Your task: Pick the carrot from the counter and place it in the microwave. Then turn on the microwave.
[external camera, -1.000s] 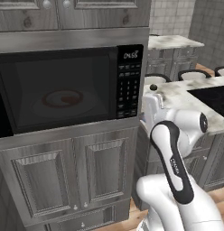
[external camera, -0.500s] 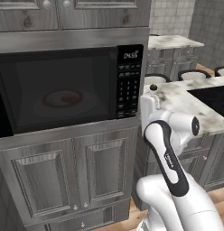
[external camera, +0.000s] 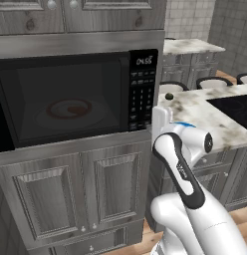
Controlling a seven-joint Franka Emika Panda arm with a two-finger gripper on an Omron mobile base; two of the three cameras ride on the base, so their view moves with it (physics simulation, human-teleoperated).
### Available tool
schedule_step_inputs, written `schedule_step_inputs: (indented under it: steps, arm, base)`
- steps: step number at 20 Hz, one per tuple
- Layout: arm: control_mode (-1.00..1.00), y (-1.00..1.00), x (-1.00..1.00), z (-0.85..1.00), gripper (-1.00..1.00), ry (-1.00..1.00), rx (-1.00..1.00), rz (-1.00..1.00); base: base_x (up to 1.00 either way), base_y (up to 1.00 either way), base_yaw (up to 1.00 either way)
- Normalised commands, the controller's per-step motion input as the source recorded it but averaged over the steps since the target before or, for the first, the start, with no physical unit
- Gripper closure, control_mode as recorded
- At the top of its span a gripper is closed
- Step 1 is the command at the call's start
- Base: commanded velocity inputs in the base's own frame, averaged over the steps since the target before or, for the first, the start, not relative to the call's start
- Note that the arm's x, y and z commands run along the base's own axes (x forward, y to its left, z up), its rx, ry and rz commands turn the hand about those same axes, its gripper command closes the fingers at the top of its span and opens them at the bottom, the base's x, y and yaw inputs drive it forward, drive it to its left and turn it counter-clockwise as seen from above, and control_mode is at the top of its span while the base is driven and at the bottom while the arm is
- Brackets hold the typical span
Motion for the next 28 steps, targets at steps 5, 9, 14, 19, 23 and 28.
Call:
schedule_step_inputs:
  steps: [5,9,14,19,23,28]
  arm:
    - [-1.00,0.04,0.14,-0.07,1.00,0.00,0.06,-0.04]
    - [-1.00,0.05,0.14,-0.06,1.00,0.00,0.05,-0.04]
    - [-1.00,0.01,0.13,-0.08,1.00,0.00,0.06,-0.04]
    - [-1.00,0.00,0.08,-0.16,1.00,0.00,0.07,-0.04]
    - [-1.00,0.00,0.10,-0.15,1.00,0.00,0.06,-0.04]
    - [-1.00,0.00,0.12,-0.08,1.00,0.00,0.06,-0.04]
  base:
    - [0.00,0.00,0.00]
    - [0.00,0.00,0.00]
    - [0.00,0.00,0.00]
    - [0.00,0.00,0.00]
    - [0.00,0.00,0.00]
    - [0.00,0.00,0.00]
